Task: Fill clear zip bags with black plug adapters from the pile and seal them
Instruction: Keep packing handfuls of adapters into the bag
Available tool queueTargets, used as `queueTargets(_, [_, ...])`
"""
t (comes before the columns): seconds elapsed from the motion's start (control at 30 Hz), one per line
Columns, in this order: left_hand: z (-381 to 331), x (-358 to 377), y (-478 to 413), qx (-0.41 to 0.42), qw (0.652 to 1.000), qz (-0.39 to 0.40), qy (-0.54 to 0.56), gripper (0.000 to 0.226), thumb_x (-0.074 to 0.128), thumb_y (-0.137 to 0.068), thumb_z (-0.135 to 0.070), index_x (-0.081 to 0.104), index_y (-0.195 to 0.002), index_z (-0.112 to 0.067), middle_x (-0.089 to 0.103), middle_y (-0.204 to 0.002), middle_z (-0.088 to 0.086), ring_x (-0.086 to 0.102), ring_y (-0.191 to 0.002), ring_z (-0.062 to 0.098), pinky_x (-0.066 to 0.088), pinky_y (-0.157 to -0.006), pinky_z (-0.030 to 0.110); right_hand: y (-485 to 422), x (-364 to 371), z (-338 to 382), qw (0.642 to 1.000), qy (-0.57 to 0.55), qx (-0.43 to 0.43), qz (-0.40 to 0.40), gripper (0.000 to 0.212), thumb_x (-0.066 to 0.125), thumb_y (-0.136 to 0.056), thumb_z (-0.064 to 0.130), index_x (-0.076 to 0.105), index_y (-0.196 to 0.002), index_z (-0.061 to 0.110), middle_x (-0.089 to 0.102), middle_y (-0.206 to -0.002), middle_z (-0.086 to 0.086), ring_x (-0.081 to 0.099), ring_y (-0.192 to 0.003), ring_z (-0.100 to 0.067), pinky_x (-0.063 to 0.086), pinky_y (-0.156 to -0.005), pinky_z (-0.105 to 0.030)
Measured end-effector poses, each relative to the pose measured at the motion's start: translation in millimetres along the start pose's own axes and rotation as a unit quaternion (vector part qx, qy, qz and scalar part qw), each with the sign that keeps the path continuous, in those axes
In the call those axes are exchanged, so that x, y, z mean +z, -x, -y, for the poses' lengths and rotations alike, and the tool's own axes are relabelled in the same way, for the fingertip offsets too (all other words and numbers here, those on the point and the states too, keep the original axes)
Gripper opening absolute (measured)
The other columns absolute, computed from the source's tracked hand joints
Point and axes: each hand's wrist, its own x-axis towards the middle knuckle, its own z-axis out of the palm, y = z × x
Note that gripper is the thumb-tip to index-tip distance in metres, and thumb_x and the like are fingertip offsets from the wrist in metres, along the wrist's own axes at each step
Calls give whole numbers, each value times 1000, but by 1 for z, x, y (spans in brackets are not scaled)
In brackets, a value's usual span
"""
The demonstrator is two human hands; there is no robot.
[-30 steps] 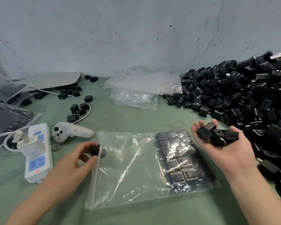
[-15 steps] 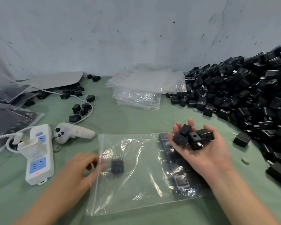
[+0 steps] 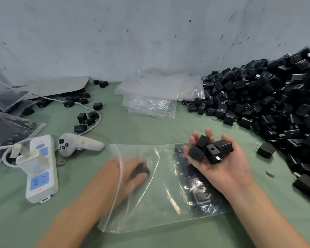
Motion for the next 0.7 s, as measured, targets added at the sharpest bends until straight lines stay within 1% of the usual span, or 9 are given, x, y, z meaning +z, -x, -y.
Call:
queueTargets(0.07, [-2, 3, -9, 5, 999, 16, 29, 14, 53, -91, -40, 56, -103, -34, 61, -89, -18, 57, -82, 2, 49, -76, 30, 0, 0, 0, 1000, 1, -2, 0, 30, 52, -94, 34, 70, -113, 17, 69, -121, -16, 71, -98, -33, 57, -80, -58])
queueTargets(0.1, [0, 4, -11, 1, 999, 33, 40, 25, 50, -89, -40, 55, -113, -36, 61, -92, -18, 58, -84, 1, 50, -77, 28, 0, -1, 0, 1000, 1, -3, 0, 30, 52, -94, 34, 70, -112, 17, 69, -121, -16, 71, -99, -33, 57, -81, -58])
queueTargets(0.2, [7, 6, -9, -34, 994, 83, 56, 56, 46, -86, -43, 34, -139, -56, 56, -95, -30, 53, -86, -12, 42, -75, 10, -1, -1, 0, 1000, 0, -2, -1, 30, 53, -94, 34, 70, -112, 17, 68, -121, -15, 69, -100, -32, 57, -82, -58])
queueTargets(0.27, [10, 8, -10, -17, 994, 84, 64, 42, 52, -93, -37, 45, -131, -53, 58, -93, -33, 54, -79, -9, 44, -75, 13, -1, -1, 1, 1000, 0, -2, 1, 30, 52, -94, 34, 70, -112, 17, 69, -119, -15, 69, -100, -32, 57, -83, -58])
queueTargets(0.33, [9, 10, -9, -27, 997, 57, 37, 22, 52, -91, -54, 52, -112, -48, 58, -78, -24, 54, -69, -1, 48, -69, 22, -1, -2, 1, 1000, 1, -2, 2, 29, 52, -94, 34, 69, -112, 18, 69, -118, -15, 70, -99, -32, 56, -86, -58])
queueTargets(0.43, [8, 13, -6, -52, 998, 18, -18, 40, 40, -78, -76, 46, -94, -39, 53, -72, -17, 53, -64, 3, 43, -61, 22, -1, -3, 1, 1000, 2, -3, 7, 29, 52, -95, 34, 68, -112, 18, 69, -118, -15, 70, -97, -32, 55, -86, -58])
queueTargets(0.53, [4, 12, -2, -13, 999, 7, 36, 28, 45, -79, -64, 40, -98, -43, 49, -106, -31, 59, -82, 1, 50, -75, 27, -2, -3, 1, 1000, -1, -1, 8, 29, 53, -94, 34, 69, -113, 17, 69, -118, -16, 70, -96, -33, 55, -87, -58])
queueTargets(0.63, [1, 11, -2, 40, 995, 18, 89, 14, 48, -83, -34, 49, -96, -39, 45, -134, -31, 47, -129, -3, 47, -98, 32, -2, -3, 1, 1000, -2, -1, 8, 30, 53, -94, 34, 69, -114, 17, 69, -118, -16, 70, -96, -33, 55, -88, -58])
queueTargets(0.7, [-1, 12, -2, 55, 993, 25, 100, 20, 49, -82, -24, 57, -96, -36, 48, -137, -30, 44, -132, -4, 43, -105, 29, -2, -3, 1, 1000, -1, -2, 9, 30, 53, -94, 34, 68, -113, 18, 69, -117, -16, 70, -95, -33, 54, -88, -58])
